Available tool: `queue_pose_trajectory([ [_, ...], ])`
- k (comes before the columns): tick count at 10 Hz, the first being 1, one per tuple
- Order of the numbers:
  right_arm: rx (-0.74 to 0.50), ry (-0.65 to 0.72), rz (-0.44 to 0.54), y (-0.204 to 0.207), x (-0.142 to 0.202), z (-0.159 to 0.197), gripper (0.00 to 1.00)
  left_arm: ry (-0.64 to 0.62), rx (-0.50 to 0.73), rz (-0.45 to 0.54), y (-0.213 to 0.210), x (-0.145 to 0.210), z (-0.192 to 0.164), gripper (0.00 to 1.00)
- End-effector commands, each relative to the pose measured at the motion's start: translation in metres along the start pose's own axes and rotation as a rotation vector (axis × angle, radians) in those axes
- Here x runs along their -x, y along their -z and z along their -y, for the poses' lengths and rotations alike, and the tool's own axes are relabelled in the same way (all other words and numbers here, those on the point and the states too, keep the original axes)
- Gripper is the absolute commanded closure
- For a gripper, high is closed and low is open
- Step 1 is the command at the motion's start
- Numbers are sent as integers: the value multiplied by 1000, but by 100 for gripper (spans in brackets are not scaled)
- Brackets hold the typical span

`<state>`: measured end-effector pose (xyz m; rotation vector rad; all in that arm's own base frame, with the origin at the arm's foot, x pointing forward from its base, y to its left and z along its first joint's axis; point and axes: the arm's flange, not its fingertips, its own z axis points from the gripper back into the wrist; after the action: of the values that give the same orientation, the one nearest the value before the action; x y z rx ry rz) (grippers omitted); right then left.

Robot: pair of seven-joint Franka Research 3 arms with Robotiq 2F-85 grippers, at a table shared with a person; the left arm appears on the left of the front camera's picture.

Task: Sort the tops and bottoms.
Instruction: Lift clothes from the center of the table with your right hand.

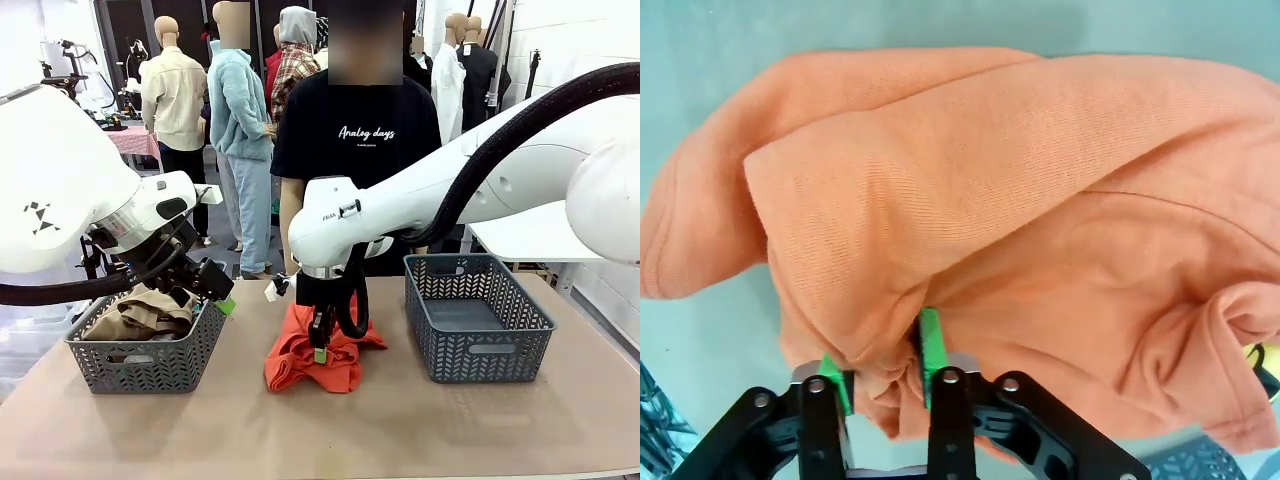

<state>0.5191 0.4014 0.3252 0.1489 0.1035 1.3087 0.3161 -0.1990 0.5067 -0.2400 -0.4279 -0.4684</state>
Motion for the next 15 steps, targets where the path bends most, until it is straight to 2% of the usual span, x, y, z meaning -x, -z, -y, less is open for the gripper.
queue_pose_trajectory([
  [1,-14,-20,-32,3,-4,2,100,-1,7,-3,0,1,0,0],
  [3,-24,11,14,-8,-2,3,100,-1,7,-3,0,1,0,0],
  [4,29,38,40,-29,5,3,100,-1,7,-3,0,1,0,0],
  [7,294,144,203,-132,32,-2,100,-1,7,-3,0,1,0,0],
  [10,564,180,343,-221,43,-24,100,-1,7,-3,0,1,0,0],
  [15,952,146,414,-351,31,-76,100,-1,7,-3,0,1,0,0],
])
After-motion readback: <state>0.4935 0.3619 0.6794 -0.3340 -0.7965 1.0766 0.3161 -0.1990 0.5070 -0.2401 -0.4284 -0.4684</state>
